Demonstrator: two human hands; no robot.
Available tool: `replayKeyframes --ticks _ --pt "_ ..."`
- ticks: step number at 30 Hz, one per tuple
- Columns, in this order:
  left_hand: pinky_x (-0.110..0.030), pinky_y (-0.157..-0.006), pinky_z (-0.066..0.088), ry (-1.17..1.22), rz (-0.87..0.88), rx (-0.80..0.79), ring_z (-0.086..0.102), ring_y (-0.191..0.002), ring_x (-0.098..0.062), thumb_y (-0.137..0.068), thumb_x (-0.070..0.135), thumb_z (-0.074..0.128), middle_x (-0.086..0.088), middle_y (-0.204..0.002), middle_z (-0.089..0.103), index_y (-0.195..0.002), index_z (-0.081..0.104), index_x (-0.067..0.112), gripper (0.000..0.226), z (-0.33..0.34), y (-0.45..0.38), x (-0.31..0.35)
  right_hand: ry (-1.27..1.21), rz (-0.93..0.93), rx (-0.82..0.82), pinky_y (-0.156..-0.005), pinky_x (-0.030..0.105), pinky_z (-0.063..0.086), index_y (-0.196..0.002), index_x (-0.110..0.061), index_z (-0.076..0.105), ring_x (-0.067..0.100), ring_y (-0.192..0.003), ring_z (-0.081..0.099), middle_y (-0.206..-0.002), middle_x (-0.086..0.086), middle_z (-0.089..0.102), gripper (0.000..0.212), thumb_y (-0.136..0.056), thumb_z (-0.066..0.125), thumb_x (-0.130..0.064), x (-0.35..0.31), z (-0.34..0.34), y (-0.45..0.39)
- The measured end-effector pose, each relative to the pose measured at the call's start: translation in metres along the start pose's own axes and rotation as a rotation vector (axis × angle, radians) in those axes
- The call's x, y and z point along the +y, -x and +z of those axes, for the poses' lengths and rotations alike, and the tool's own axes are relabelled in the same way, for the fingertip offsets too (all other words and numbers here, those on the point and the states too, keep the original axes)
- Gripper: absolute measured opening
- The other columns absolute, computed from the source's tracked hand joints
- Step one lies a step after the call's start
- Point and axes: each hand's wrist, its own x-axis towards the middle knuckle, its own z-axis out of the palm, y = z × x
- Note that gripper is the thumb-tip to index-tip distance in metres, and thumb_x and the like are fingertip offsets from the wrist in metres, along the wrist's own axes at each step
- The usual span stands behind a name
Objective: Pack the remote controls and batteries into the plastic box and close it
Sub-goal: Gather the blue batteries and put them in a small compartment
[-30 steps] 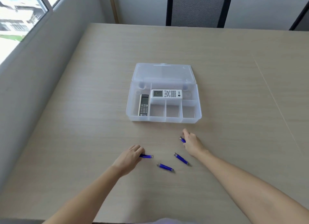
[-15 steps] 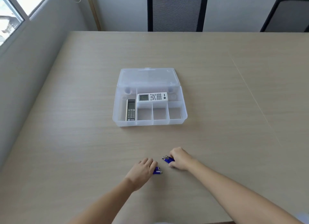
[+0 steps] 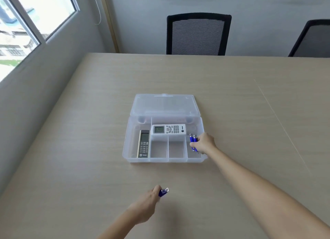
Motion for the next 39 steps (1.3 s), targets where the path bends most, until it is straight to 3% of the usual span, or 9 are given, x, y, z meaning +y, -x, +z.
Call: replayKeyframes --ticks 4,11,13,17,21,26,31,35,39 --pt "-0.035 -0.069 0.033 0.116 -0.077 0.001 0.042 -0.077 -0.029 -0.093 0.007 0.035 -0.011 -0.091 0.054 -0.089 0.031 0.018 0.013 -0.023 -0.010 -0.004 0.093 0.185 -0.188 -0.050 0.026 0.036 -0.058 -0.012 0.038 0.018 -0.046 0.040 -0.054 0.005 0.042 0.032 -0.082 0.058 -0.004 0.000 0.030 -0.024" --pt "-0.028 -0.060 0.033 0.199 -0.006 0.041 0.042 -0.067 -0.018 -0.097 0.013 0.041 0.004 -0.080 0.053 -0.089 0.040 0.020 0.010 -0.049 -0.016 -0.002 0.128 0.111 -0.343 -0.054 0.024 0.041 -0.061 -0.010 0.048 0.019 -0.050 0.056 -0.056 0.009 0.059 0.025 -0.083 0.061 -0.008 0.009 0.026 -0.033" --pt "-0.018 -0.057 0.032 0.183 0.028 0.076 0.041 -0.062 -0.012 -0.095 0.012 0.045 0.010 -0.074 0.049 -0.086 0.041 0.022 0.014 -0.066 -0.028 0.002 0.050 0.074 -0.253 -0.054 0.025 0.046 -0.065 -0.004 0.056 0.021 -0.054 0.062 -0.062 0.013 0.064 0.019 -0.083 0.053 -0.002 0.012 0.011 -0.030" --pt "-0.023 -0.061 0.034 0.104 0.127 0.170 0.047 -0.072 -0.018 -0.094 0.011 0.050 0.003 -0.085 0.056 -0.098 0.057 0.011 0.008 -0.110 -0.069 0.017 -0.132 -0.088 0.219 -0.070 0.032 0.052 -0.085 0.000 0.071 0.023 -0.071 0.060 -0.076 0.006 0.065 0.015 -0.083 0.056 -0.003 0.048 -0.014 -0.026" --pt "-0.037 -0.075 0.046 -0.070 0.262 0.113 0.059 -0.086 -0.030 -0.095 0.012 0.051 -0.011 -0.099 0.065 -0.107 0.062 0.007 0.017 -0.138 -0.131 0.046 -0.505 0.027 -0.122 -0.077 0.036 0.060 -0.103 -0.001 0.073 0.018 -0.072 0.064 -0.094 0.011 0.074 0.025 -0.085 0.068 -0.018 0.088 -0.014 -0.030" --pt "-0.040 -0.079 0.053 -0.439 0.383 -0.062 0.062 -0.099 -0.029 -0.093 0.002 0.048 -0.008 -0.106 0.066 -0.109 0.064 0.013 0.025 -0.125 -0.199 0.082 -0.584 -0.011 -0.280 -0.085 0.044 0.059 -0.097 -0.001 0.075 0.035 -0.090 0.073 -0.097 0.019 0.076 0.022 -0.083 0.071 -0.018 0.097 -0.023 -0.046" --pt "-0.040 -0.087 0.053 -0.547 0.357 -0.178 0.061 -0.108 -0.029 -0.091 -0.003 0.044 -0.009 -0.116 0.066 -0.110 0.069 0.012 0.035 -0.103 -0.221 0.081 -0.651 -0.045 -0.343 -0.086 0.043 0.057 -0.094 0.001 0.075 0.029 -0.083 0.071 -0.098 0.023 0.074 0.018 -0.084 0.070 -0.012 0.100 -0.023 -0.052" --pt "-0.037 -0.097 0.048 -0.500 0.385 -0.132 0.058 -0.114 -0.026 -0.089 -0.005 0.045 -0.008 -0.117 0.066 -0.106 0.072 0.012 0.036 -0.094 -0.227 0.071 -0.671 -0.035 -0.368 -0.089 0.046 0.056 -0.096 0.003 0.074 0.032 -0.088 0.070 -0.100 0.025 0.073 0.020 -0.083 0.070 -0.011 0.102 -0.021 -0.056" --pt "-0.034 -0.105 0.042 -0.486 0.375 -0.052 0.053 -0.120 -0.026 -0.089 -0.007 0.044 -0.008 -0.128 0.059 -0.123 0.062 0.012 0.042 -0.089 -0.223 0.072 -0.672 -0.028 -0.369 -0.089 0.048 0.055 -0.099 0.005 0.072 0.036 -0.090 0.069 -0.101 0.028 0.071 0.022 -0.083 0.070 -0.010 0.101 -0.022 -0.056"
